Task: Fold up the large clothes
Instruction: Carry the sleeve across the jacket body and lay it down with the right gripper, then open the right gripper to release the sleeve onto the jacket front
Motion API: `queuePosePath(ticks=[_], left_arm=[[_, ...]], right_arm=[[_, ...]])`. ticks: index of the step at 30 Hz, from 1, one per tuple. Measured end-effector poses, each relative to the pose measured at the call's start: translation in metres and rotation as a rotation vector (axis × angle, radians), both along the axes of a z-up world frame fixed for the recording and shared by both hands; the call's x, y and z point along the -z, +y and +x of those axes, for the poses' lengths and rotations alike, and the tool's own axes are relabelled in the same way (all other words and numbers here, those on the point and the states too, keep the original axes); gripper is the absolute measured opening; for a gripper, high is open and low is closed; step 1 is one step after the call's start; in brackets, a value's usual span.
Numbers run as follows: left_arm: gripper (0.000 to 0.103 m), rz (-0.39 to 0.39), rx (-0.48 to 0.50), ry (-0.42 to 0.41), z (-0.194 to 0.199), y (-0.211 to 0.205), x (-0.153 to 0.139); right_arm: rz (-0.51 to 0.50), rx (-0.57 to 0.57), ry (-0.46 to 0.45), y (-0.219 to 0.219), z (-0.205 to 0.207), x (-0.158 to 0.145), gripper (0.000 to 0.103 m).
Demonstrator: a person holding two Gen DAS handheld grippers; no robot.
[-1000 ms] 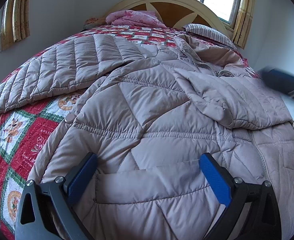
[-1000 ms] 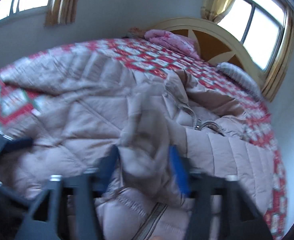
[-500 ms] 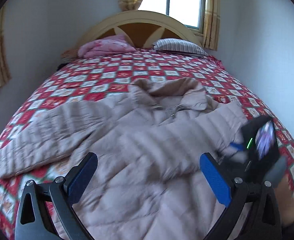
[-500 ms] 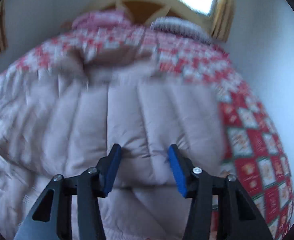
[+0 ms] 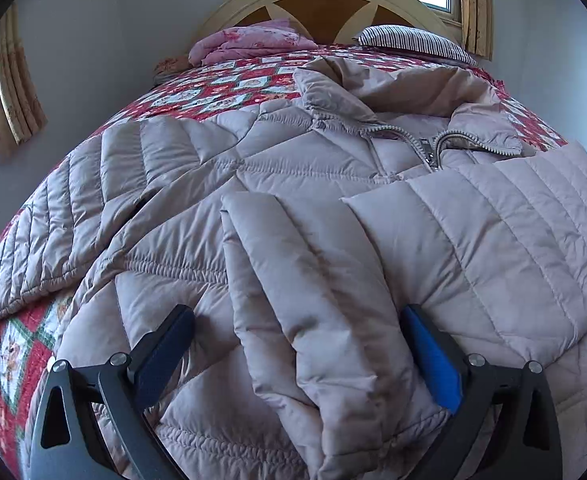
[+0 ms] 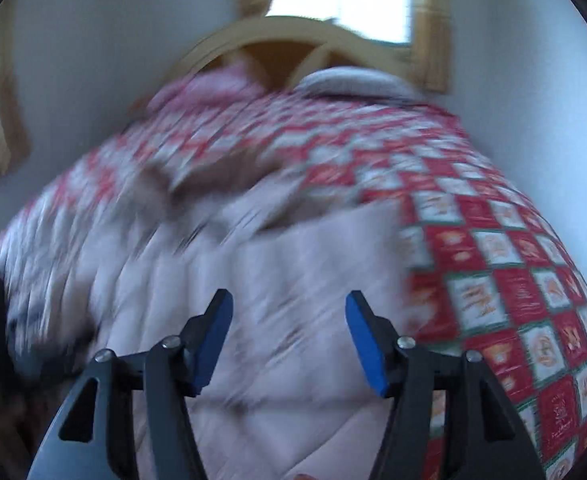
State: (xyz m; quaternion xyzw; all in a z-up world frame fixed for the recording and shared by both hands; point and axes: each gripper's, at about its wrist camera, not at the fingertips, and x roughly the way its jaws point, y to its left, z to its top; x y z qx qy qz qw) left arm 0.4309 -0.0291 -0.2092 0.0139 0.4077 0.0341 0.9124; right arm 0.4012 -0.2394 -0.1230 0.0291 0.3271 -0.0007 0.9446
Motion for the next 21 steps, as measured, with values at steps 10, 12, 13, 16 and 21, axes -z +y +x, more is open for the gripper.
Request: queuePosePath(ticks=[10, 12, 13, 16, 21], left_arm=[[0.102, -0.023, -0.010, 0.003, -0.005, -0.005, 0.005], [0.102, -0.022, -0.011, 0.003, -0.005, -0.005, 0.005], [0.102, -0.022, -0.011, 0.002, -0.004, -0.004, 0.005], [0.102, -0.025, -0.012, 0.000, -0.004, -0.004, 0.005], [0.102, -0.025, -0.011, 0.000, -0.004, -0.004, 0.006]], right_arm=[[0.061, 0.125, 0.135, -0.034, 0.081, 0.067, 0.055], [0.079, 0.116, 0.163, -0.040, 0.082, 0.079, 0.055], [0.071, 0.111, 0.169, -0.043, 0.081, 0.082, 0.055], [0.051, 0.101, 0.174, -0.042, 0.080, 0.086, 0.055], [0.037, 0.099, 0.188, -0.042, 0.086, 0.092, 0.056]])
